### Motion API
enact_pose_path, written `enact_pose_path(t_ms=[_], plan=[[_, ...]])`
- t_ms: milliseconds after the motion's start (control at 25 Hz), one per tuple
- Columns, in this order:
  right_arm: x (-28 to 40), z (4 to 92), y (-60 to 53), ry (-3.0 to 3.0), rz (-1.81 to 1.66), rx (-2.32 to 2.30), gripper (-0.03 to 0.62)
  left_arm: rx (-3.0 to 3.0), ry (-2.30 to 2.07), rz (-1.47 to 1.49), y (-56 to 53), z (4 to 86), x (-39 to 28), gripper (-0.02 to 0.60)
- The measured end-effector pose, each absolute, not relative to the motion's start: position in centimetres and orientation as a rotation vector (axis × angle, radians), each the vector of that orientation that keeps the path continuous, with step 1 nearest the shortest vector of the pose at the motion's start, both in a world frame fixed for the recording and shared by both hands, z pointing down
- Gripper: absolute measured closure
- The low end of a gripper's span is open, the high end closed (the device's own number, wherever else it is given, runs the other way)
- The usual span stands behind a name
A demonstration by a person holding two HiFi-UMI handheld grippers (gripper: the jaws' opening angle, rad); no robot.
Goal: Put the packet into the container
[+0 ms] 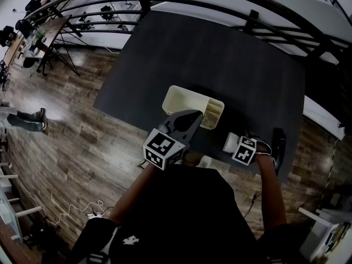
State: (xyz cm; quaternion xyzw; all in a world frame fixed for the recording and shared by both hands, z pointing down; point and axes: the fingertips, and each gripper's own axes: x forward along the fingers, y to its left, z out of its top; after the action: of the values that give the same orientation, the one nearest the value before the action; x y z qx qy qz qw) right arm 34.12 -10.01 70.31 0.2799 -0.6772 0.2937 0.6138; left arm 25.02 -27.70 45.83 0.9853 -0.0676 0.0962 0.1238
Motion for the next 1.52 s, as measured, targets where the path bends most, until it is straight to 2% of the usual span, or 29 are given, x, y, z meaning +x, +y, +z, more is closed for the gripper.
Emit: enact_pose_path(t_ms=[480, 800, 1520], plan=[[34.5, 63.6, -15.5, -1.556, 0.666, 0.686, 0.194, 2.855, -0.288, 0.239, -28.8, 46.0, 23.8, 0.577], [32.5, 59.6, -22.1, -1.597, 0.578, 0.692, 0.195, 2.838, -0.38, 0.198, -30.4, 45.4, 21.8, 0.577], [25.8, 58.3, -31.0, -1.684, 0.448, 0.581, 0.195, 2.763, -0.702, 0.166, -33.4, 45.3, 14.1, 0.577]])
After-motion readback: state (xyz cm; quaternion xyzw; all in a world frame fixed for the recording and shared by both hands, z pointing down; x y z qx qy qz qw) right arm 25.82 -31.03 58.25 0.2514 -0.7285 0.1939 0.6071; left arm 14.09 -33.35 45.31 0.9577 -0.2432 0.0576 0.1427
